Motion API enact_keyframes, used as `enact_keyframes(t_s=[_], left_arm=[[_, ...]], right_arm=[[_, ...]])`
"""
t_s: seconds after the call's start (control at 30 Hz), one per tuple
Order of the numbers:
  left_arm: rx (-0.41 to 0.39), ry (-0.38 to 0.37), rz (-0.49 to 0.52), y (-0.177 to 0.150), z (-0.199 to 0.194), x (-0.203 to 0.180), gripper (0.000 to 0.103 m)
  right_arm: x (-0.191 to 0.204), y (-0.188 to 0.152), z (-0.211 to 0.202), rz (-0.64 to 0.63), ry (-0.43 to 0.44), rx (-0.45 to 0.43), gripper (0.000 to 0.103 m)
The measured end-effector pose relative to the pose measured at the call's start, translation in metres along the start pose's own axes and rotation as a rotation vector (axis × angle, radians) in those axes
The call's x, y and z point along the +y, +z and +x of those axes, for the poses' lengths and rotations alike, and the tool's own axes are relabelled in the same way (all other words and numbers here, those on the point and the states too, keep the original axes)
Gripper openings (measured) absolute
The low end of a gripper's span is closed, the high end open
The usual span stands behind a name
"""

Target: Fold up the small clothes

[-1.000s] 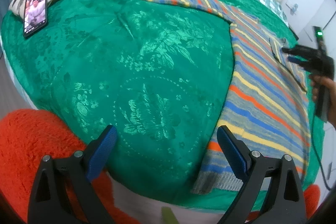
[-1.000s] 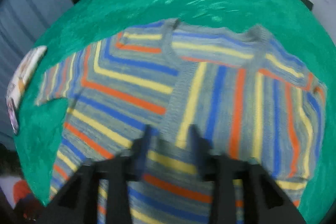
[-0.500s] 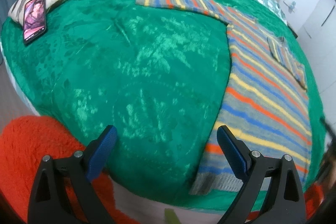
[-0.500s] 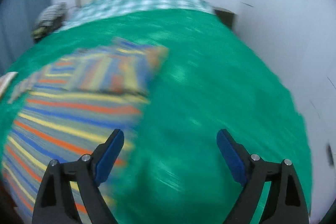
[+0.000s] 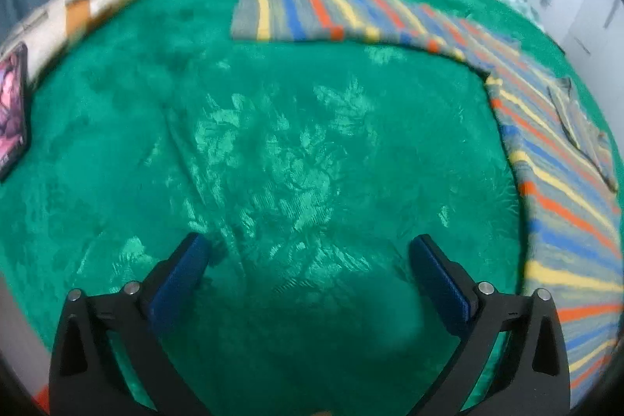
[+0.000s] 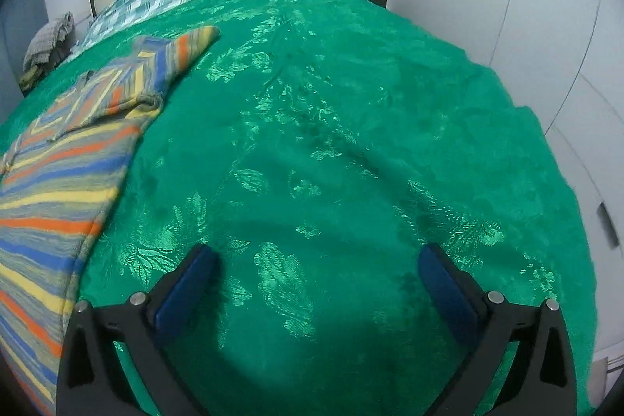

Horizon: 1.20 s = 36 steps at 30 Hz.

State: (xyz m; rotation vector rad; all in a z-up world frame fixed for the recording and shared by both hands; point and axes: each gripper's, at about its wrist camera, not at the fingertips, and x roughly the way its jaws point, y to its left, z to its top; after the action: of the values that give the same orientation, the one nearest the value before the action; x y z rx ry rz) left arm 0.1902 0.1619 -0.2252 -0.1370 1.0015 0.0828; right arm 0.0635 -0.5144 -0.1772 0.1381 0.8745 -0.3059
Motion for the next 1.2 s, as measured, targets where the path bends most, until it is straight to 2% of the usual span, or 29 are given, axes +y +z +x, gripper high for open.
enact_keyframes(t_s=[0.2,1.2], left_arm=[[-0.011,0.067,0.039,-0.007,0.000,-0.011,0.103],[-0.007,0.082,0.068,-0.007,0.000,-0.013,0.103]], right_arm=[[0.007,-0.005,0.002,-0.021,-0.032,-0.015,0.103],[0.005,-0.008,0.002,-0.007,-0.013,-0.024,0.103]])
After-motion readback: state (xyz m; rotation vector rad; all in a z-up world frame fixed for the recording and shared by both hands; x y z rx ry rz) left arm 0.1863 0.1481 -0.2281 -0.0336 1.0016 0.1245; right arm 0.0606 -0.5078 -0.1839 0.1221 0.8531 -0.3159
